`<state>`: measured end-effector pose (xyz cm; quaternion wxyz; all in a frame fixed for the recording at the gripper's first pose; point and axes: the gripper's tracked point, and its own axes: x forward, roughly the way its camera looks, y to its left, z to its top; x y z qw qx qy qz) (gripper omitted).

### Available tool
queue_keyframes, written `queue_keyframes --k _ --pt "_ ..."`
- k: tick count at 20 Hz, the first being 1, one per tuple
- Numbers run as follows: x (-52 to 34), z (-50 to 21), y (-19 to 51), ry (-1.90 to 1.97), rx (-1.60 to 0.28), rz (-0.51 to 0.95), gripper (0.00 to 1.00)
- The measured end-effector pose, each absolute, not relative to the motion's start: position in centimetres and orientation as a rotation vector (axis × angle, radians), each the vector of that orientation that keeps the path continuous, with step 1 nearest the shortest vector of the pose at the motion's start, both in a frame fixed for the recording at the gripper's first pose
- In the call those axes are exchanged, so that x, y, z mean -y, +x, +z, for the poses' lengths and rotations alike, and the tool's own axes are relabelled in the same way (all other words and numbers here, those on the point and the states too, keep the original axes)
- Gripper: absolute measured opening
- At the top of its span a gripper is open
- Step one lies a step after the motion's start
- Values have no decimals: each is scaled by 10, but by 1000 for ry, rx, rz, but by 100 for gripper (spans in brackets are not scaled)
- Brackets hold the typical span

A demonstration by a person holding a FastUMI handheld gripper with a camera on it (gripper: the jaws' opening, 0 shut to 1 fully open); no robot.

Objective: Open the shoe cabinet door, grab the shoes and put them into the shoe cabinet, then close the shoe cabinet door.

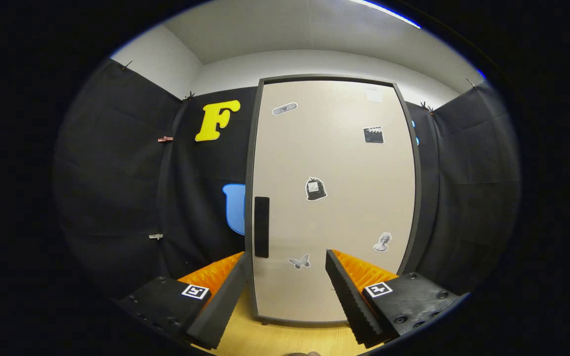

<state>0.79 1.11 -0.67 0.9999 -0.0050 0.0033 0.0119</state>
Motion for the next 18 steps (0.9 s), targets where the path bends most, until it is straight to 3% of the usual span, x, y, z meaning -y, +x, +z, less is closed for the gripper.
queue_keyframes --k 9,18 --pt "-24 -5 41 34 9 23 98" --pt "-68 -26 122 10 -15 45 97"
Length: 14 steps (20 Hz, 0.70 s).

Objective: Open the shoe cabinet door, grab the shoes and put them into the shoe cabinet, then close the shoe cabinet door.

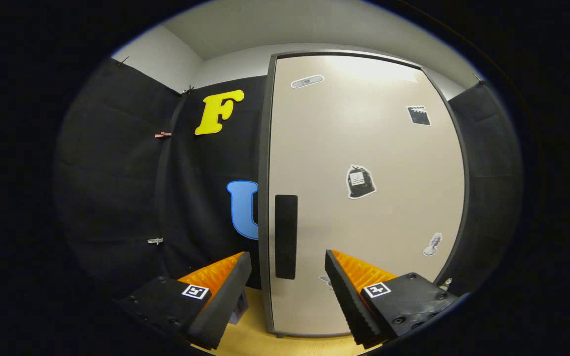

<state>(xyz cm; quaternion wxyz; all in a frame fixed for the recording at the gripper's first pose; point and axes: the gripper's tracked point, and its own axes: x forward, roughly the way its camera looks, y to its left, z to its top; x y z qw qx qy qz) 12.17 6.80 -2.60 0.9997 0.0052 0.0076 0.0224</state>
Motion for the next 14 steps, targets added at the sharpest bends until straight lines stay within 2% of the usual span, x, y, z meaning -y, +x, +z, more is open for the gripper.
queue_keyframes --k 5,8,10,11,14 --pt "-67 -33 161 6 -12 -5 95" --pt "-70 -36 175 -7 -7 -15 89" --pt "-69 -37 181 -22 -6 -24 78" --pt "-71 -41 185 -23 -12 -25 67" --pt "-67 -45 193 -22 -35 -56 66"
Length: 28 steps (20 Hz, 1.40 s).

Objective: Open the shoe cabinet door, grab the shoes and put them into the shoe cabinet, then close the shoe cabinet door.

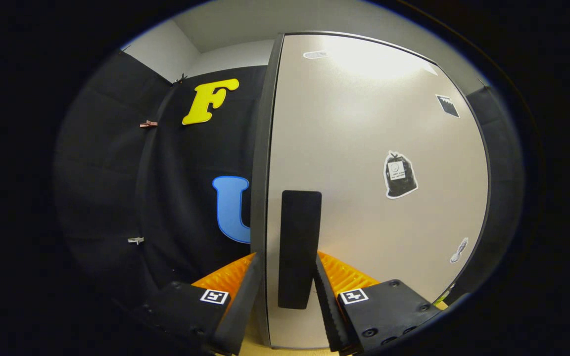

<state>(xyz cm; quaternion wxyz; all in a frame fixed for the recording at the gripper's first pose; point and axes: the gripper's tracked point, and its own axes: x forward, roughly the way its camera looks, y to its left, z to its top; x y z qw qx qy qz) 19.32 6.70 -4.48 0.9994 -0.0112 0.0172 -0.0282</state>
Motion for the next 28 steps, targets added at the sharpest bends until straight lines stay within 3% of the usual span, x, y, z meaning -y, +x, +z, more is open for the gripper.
queue_keyframes --k 2,6,7,12,13,28 --pt "-64 -45 187 -3 -41 -66 43" --pt "-64 -45 187 3 -41 -86 41" --pt "-64 -48 190 13 -48 -83 33" --pt "-66 -48 184 34 -47 -28 27" --pt "-67 -46 185 32 -46 -21 16" --pt "-74 -25 93 80 -77 167 16"
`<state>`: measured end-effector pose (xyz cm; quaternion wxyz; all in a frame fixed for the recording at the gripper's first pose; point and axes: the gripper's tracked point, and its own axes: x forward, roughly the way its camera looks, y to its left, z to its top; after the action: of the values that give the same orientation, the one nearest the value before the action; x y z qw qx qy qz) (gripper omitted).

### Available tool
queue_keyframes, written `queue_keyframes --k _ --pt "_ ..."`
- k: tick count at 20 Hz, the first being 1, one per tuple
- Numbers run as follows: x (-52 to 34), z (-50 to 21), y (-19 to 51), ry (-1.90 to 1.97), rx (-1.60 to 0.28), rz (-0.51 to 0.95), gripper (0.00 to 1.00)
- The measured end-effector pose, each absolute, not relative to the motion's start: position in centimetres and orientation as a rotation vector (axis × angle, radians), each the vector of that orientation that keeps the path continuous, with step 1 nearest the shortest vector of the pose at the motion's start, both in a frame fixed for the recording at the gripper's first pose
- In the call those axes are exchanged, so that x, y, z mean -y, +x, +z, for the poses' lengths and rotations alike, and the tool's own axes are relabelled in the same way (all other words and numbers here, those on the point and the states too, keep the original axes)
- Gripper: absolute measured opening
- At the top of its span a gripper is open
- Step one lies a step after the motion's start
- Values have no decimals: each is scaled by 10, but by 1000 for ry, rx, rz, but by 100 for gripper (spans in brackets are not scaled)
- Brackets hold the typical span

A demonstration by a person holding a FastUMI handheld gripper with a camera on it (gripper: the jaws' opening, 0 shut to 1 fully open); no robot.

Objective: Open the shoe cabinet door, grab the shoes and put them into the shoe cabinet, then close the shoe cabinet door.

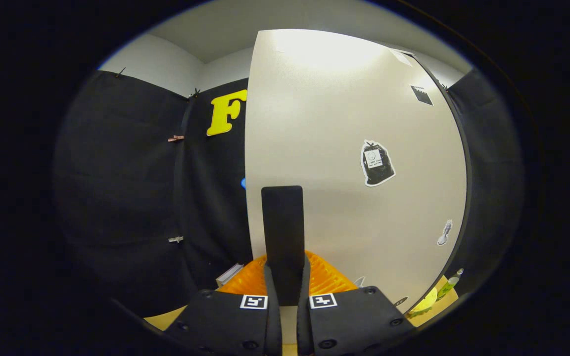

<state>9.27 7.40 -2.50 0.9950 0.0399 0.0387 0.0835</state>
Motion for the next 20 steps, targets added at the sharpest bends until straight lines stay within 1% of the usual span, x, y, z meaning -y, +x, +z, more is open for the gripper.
queue_keyframes --k 4,10,15,20 --pt "-60 -23 68 86 -95 198 16" --pt "-31 -20 14 89 -116 232 16" --pt "2 -16 -17 83 -128 236 16" --pt "32 -14 -39 73 -132 200 15"
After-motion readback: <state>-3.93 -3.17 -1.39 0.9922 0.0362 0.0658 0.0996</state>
